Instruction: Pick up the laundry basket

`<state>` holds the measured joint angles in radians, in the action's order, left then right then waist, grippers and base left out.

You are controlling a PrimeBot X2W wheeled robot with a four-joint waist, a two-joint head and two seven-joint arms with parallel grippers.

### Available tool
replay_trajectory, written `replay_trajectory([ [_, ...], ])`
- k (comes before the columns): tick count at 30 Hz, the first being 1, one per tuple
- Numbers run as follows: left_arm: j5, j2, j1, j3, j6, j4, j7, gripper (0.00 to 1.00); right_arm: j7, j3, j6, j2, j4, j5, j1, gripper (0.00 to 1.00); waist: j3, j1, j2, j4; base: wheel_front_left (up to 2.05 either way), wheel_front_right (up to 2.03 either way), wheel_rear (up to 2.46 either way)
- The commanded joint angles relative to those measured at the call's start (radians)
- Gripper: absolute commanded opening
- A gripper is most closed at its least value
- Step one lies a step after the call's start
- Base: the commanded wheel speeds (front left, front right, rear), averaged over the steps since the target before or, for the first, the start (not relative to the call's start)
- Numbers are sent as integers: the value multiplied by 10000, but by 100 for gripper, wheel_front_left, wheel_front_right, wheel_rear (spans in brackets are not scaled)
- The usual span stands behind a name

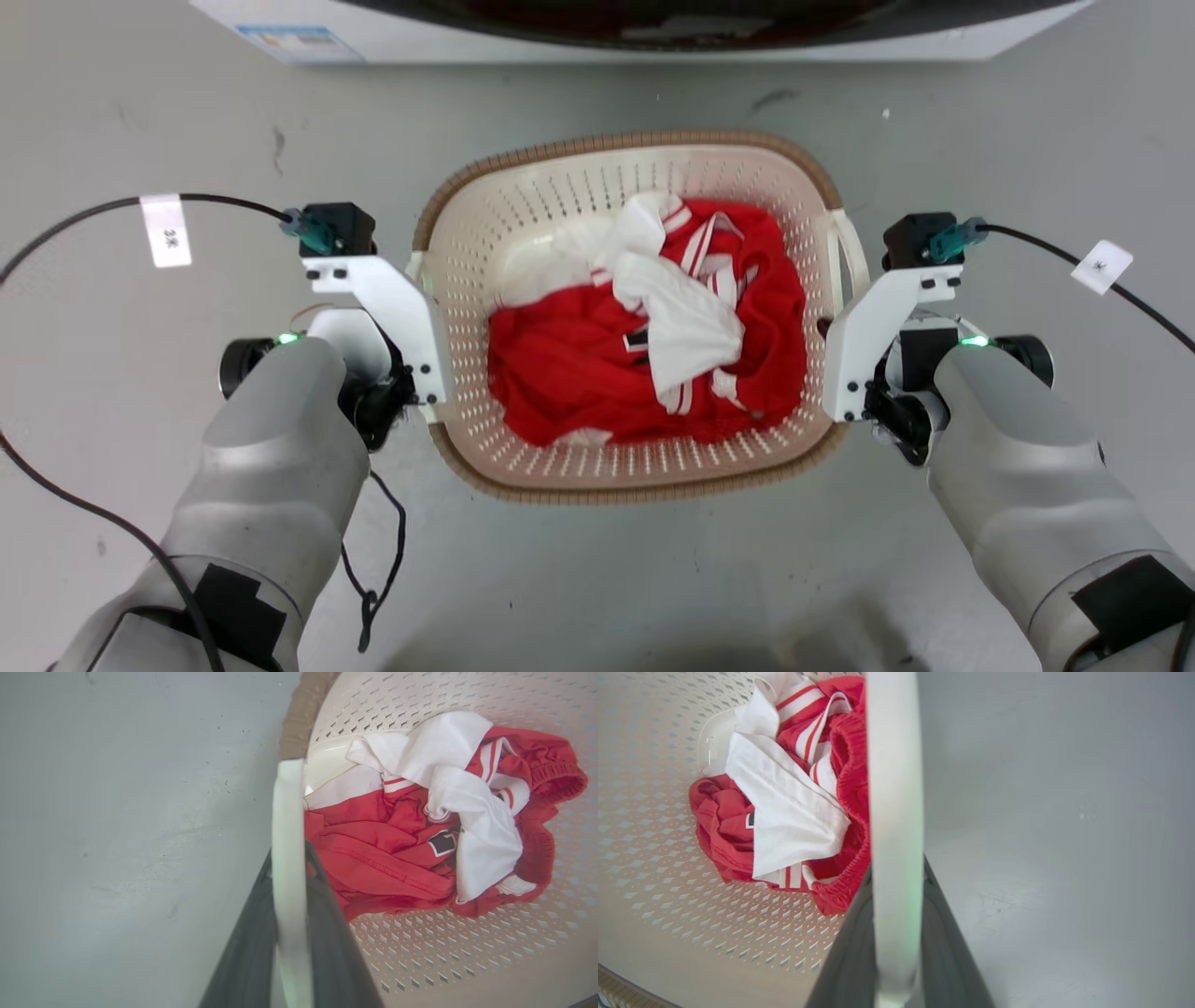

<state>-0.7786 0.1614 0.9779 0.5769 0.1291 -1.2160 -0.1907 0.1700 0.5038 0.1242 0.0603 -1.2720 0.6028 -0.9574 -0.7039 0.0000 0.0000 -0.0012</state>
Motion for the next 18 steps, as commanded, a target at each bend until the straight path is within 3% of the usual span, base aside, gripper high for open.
replay_trajectory([
  [1,-117,-224,-212,96,29,-14,-190,0,171,95,119,-188,78,155,126,0,650,0,0,11,0,0,0],
  [18,-1137,-484,-1299,565,59,-370,-2662,0,3208,662,129,-255,366,1888,1315,0,4120,0,0,-38,0,0,0],
])
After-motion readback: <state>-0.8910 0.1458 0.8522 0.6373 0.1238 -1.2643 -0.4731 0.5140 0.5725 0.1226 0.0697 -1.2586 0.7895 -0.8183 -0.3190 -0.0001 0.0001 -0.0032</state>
